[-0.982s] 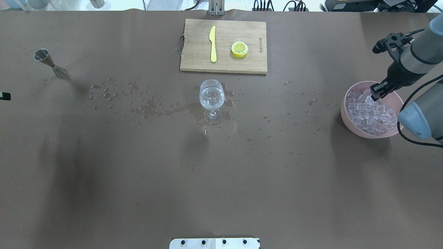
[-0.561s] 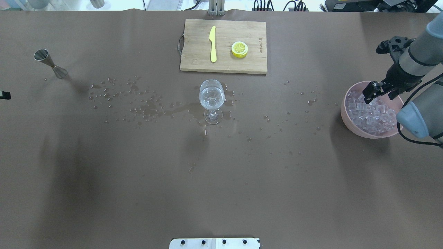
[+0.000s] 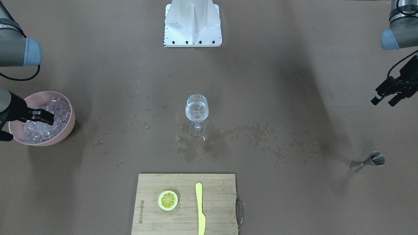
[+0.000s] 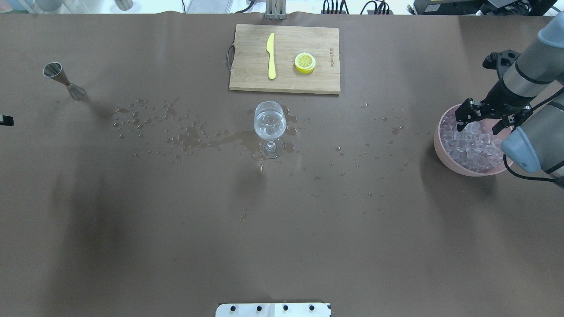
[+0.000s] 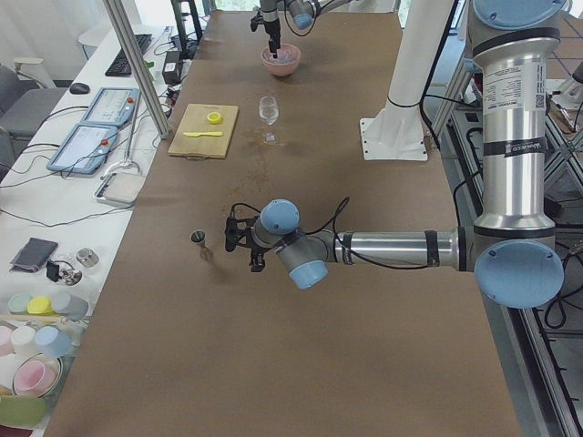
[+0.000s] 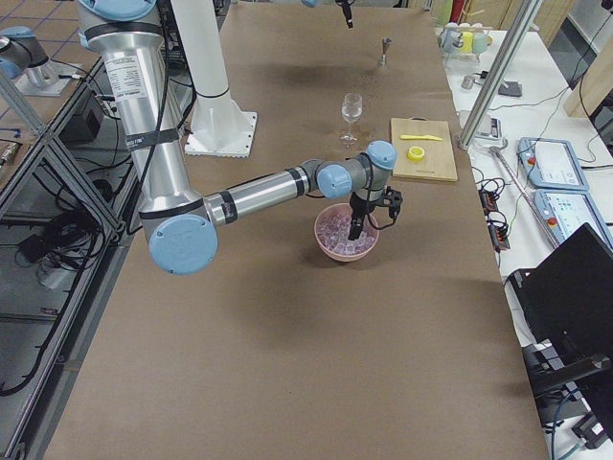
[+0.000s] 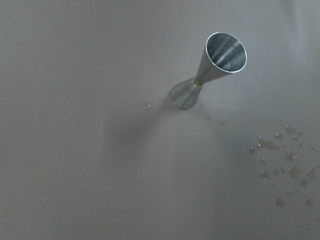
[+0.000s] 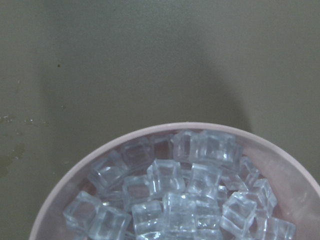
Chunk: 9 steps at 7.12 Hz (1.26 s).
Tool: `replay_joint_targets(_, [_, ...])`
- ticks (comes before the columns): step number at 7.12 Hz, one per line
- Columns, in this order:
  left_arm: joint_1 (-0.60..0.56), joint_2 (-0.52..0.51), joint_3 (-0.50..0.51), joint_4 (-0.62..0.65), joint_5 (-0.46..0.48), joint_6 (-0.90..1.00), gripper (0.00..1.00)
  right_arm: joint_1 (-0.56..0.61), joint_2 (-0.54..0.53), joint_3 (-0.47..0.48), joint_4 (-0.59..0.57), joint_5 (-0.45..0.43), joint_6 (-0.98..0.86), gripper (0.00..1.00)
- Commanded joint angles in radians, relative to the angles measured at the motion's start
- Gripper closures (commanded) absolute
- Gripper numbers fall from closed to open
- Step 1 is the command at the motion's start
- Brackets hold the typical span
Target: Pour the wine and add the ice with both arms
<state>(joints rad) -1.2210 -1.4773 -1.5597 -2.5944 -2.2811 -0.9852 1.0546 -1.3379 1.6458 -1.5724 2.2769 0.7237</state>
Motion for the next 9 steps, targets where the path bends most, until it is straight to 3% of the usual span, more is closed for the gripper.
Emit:
replay_joint_targets(1, [0.0, 0.0, 0.0, -0.001, 0.0, -0.001, 0.03, 0.001, 0.023, -0.026, 0.0, 0.009, 0.007, 0.22])
replay_joint_targets(4, [0.0, 0.0, 0.0, -0.004, 0.0, -0.001, 0.03, 0.001, 0.034, -0.044, 0.0, 0.007, -0.004, 0.49])
replay_joint_targets(6, [0.0, 0.0, 0.0, -0.004, 0.002, -0.001, 0.03, 0.002, 0.028, -0.054, 0.0, 0.001, -0.007, 0.55])
replay_joint_targets(8, [-0.002, 0.002, 0.0, -0.004, 0.0, -0.001, 0.03, 0.014, 0.036, -0.052, 0.002, 0.003, -0.01, 1.0])
replay_joint_targets(9, [0.0, 0.002, 0.0, -0.004, 0.002, -0.001, 0.03, 0.024, 0.045, -0.049, 0.002, 0.01, -0.01, 1.0])
